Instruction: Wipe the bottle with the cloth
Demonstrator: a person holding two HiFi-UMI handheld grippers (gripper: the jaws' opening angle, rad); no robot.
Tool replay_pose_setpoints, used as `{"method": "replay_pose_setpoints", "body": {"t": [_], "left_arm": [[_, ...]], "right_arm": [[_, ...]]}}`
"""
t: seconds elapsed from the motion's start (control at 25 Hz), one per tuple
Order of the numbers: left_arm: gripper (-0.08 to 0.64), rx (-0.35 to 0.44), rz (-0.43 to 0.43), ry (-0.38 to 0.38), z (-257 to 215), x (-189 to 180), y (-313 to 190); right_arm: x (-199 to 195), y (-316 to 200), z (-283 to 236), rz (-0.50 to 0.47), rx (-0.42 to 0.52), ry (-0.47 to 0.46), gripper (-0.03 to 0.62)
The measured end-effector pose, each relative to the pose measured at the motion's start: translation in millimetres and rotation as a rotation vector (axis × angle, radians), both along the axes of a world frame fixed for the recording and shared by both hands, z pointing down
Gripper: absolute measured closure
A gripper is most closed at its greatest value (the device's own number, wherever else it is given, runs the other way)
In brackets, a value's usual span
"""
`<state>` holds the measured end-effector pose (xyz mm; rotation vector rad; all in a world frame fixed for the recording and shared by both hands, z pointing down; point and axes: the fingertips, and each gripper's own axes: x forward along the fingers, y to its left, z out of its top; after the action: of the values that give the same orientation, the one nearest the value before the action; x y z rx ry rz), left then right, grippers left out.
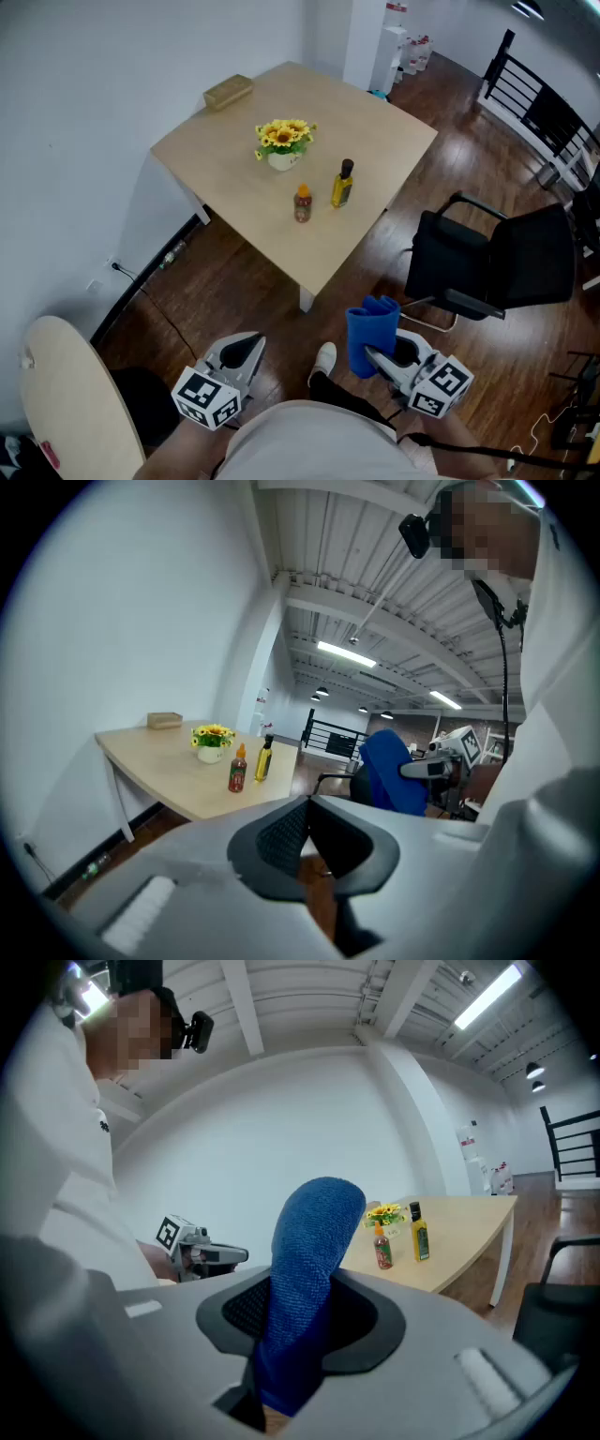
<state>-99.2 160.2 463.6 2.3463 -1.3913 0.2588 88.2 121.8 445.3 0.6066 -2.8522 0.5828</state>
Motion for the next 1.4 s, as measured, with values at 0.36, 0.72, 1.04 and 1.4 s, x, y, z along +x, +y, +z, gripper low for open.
{"method": "replay_pose_setpoints", "body": {"t": [0.36,0.72,1.04,1.4], "left_arm": [[0.436,0.028,-0.005,-0.127,-2,16,-187],[0.355,-0.053,0.044,-0.236,59,-11,-340],[0.327,-0.113,0.201,-0.308,113,-8,-418],[0.396,-0.025,0.397,-0.323,126,5,-429]], "right_arm": [[37,-136,1,0.036,0.016,0.016,0.453],[53,-185,1,0.243,-0.013,0.039,0.453],[27,-198,-4,0.447,-0.047,0.074,0.453],[-6,-204,5,0.615,-0.063,0.081,0.453]]}}
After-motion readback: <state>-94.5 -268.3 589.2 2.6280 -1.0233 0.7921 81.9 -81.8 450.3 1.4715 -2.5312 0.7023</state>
